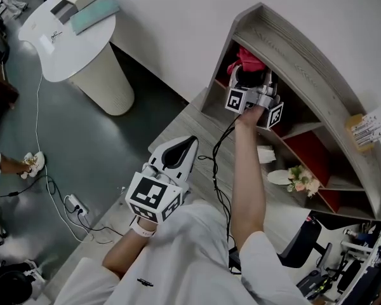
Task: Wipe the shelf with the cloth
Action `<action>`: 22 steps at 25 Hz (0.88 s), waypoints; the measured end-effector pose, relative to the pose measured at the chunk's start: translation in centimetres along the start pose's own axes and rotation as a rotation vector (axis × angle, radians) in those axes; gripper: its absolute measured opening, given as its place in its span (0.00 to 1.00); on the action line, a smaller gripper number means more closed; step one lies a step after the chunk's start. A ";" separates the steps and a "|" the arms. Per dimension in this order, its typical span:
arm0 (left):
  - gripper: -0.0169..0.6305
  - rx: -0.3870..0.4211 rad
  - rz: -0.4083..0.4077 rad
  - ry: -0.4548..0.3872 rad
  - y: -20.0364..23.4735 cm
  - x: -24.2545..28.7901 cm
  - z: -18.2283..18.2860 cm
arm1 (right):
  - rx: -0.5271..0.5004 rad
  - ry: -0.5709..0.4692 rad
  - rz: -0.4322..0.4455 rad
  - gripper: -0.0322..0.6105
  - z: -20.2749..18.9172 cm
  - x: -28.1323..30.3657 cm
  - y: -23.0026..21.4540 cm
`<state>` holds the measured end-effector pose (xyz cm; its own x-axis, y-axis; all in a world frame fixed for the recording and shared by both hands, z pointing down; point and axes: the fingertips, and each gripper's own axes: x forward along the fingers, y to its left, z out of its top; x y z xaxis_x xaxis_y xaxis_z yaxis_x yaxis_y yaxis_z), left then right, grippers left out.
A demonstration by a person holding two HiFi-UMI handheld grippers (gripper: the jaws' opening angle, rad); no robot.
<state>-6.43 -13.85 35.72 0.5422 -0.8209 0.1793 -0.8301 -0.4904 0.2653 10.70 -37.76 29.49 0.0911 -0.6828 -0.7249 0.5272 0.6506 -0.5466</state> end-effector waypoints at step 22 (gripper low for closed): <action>0.04 0.011 -0.136 0.041 -5.0 1.3 -1.5 | -0.152 -0.130 0.096 0.11 6.1 -5.3 10.7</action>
<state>-1.38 -11.97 36.08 0.6544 -0.7342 0.1807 -0.7499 -0.5997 0.2792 20.98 -29.20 30.04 0.2478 -0.6457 -0.7223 0.3779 0.7509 -0.5416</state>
